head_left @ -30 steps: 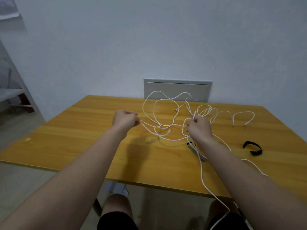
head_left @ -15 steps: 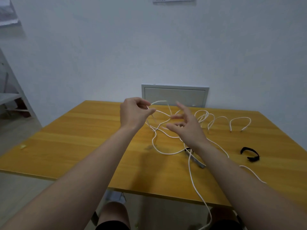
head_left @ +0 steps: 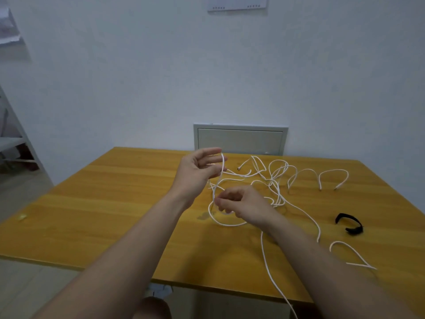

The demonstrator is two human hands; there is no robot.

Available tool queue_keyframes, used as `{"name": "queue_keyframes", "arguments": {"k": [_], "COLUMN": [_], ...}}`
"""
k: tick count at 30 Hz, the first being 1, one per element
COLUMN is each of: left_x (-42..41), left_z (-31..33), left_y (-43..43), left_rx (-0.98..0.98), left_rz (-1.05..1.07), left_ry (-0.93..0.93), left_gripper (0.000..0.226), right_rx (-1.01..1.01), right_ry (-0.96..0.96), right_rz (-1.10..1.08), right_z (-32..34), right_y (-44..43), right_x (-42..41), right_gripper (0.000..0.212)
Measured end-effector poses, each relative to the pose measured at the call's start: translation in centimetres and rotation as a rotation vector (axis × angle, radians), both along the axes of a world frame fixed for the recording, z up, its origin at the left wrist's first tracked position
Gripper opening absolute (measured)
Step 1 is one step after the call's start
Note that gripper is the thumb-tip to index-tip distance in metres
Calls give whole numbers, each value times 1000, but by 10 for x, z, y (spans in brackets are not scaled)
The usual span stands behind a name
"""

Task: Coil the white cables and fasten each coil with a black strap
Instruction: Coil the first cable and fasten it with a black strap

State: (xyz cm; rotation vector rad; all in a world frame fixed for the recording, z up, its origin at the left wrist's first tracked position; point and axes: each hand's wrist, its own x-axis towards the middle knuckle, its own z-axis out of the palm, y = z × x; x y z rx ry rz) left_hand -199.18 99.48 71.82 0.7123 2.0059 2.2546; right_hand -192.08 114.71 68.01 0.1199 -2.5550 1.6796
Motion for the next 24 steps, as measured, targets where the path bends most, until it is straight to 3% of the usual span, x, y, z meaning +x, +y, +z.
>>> {"name": "queue_keyframes", "arguments": {"k": [4,7,10,13,15,19,21,24], "left_x": [-5,-4,5,15,19,22,19,11], "left_z": [-14,-28,-46,-58,-59,-49,-40,-18], "left_y": [0,3,11,17,16,11,9,-2], "left_rx": [237,343,318,383,510,675,706,643], "left_rz": [-130,-166,-157,-166,-226,-278,-234,-199], "left_ry": [-238,-392,-413,-492,-535,-482,-492,-492], "left_gripper": [33,34,24,46,54,40,38,39], "right_rx": [29,59,-89,-350,-419,-661,-678,-536], "right_ry": [-11,-19,49,105,117,90,67,43], "right_rz": [56,14,-124,-189,-222,-267,-226,-132], "right_z": [-11,-17,-22,-21,-21,-20,-16,-6], "right_y": [5,8,7,2,-3,-12,-18,-25], "right_x": [-5,-7,-9,-13,-15,-17,-14,-12], "right_gripper": [5,20,29,40,45,38,34,35]}}
